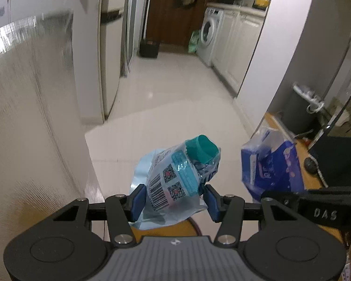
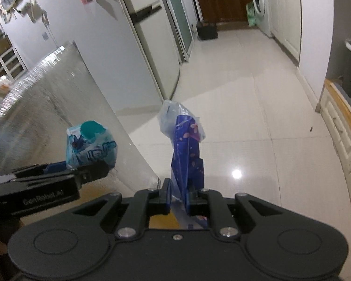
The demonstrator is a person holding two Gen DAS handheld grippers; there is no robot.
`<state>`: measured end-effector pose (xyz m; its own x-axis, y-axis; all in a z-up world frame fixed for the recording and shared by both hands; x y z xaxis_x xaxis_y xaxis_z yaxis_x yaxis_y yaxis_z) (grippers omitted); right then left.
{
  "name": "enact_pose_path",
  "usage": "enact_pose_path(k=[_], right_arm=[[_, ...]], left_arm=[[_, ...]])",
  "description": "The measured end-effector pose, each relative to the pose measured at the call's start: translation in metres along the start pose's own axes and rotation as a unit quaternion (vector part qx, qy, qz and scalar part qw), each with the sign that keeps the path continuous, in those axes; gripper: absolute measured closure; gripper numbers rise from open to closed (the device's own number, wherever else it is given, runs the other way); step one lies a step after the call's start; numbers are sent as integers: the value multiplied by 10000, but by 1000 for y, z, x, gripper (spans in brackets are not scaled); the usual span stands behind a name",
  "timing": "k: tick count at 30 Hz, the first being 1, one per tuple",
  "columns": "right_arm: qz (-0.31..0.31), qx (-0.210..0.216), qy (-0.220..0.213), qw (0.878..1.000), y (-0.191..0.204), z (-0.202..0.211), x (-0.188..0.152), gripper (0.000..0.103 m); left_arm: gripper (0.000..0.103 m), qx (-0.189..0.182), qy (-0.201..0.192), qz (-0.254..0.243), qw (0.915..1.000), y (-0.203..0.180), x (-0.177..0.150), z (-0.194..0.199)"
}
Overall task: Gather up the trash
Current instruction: 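Carry the clear bag and blue bag with both tools over the yellow bin, then open right tool to drop blue bag while left tool releases clear bag into bin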
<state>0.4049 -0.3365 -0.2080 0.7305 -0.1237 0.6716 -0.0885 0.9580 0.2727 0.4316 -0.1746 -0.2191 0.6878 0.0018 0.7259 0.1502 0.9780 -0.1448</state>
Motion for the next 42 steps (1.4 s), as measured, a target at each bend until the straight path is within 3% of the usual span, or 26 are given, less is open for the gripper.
enact_pose_path(k=[8, 23, 33, 42], right_arm=[[-294, -172, 820, 9960, -15, -74, -24, 91], [-249, -504, 2051, 9771, -3, -183, -79, 91], [-156, -446, 2327, 9714, 9, -226, -86, 89], [-65, -401, 2333, 9716, 20, -241, -86, 74]], left_arm=[[49, 109, 671, 307, 9972, 32, -40, -62], [49, 221, 1594, 817, 9836, 81, -96, -124], [49, 340, 2027, 1031, 9732, 91, -106, -143], [49, 395, 2185, 916, 9707, 94, -114, -156]])
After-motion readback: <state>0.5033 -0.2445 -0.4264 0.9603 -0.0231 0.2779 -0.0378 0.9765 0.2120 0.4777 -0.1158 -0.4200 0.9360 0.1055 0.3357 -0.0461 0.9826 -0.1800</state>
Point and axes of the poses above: each gripper's, at about its wrist camera, not at the fingertips, and z roughly against the way its jaws point, y to its left, x to its top, the point moved 7 cm from there along -z, roughly the way its jaws point, and after that the axes turned 5 degrees about -y, right-handed, at the moved point
